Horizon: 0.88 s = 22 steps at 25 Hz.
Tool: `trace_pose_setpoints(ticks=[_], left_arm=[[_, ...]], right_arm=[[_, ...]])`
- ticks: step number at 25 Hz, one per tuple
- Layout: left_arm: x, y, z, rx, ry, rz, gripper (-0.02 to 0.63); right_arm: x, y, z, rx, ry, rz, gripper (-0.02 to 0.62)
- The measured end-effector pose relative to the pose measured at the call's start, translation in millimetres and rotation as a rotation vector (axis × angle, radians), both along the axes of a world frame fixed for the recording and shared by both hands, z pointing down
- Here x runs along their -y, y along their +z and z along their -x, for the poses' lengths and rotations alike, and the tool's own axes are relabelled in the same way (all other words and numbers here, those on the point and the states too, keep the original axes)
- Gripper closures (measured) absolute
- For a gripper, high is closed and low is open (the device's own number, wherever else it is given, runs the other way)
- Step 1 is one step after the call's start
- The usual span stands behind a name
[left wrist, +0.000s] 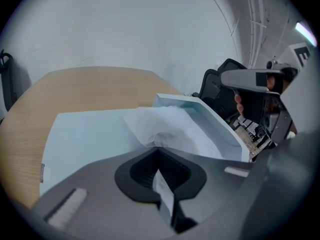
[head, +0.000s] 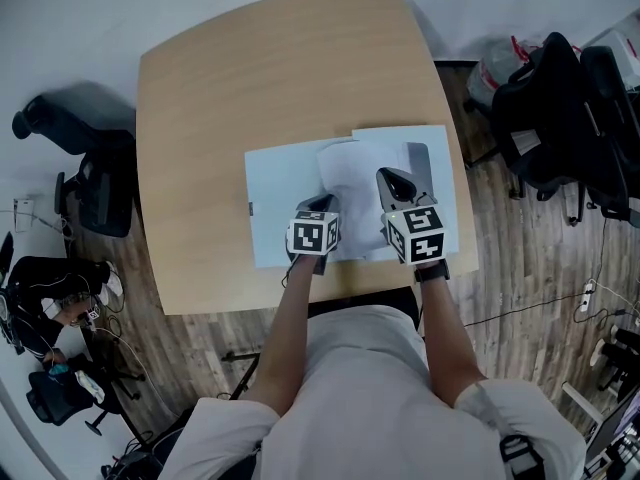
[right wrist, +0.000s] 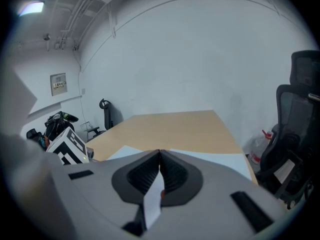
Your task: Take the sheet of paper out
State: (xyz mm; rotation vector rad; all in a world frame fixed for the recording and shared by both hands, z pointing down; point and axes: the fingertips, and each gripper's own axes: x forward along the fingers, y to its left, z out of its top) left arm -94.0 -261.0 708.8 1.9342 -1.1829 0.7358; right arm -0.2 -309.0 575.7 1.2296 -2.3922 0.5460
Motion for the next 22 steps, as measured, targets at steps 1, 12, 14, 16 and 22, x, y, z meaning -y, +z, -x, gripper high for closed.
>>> trace_pose_setpoints(ticks=[1, 12, 14, 16, 22], left_arm=[[-1.1, -2.8, 4.4, 0.004, -0.003, -0.006, 0.597], [1.2, -56.4, 60.8, 0.053, -0.048, -0.125, 0.597], [2.2, -70.4, 69.5, 0.061, -0.052, -0.16, 0.597], [5.5, -87.8, 78.0, 0.066, -0.059, -0.205, 0.597], [19.3, -155.5, 92.7, 0.053, -0.098, -0.378, 0.597]], right_arm=[[-0.4, -2.2, 3.0, 0.002, -0.002, -0.005, 0.583], [-10.3, -35.3, 37.6, 0.031, -0.013, -0.073, 0.583], [-13.1, -43.7, 41.7, 0.036, -0.009, -0.092, 0.583], [-14.8, -53.8, 44.7, 0.039, -0.002, -0.116, 0.583], [-18.9, -96.5, 45.8, 0.052, 0.029, -0.209, 0.583]])
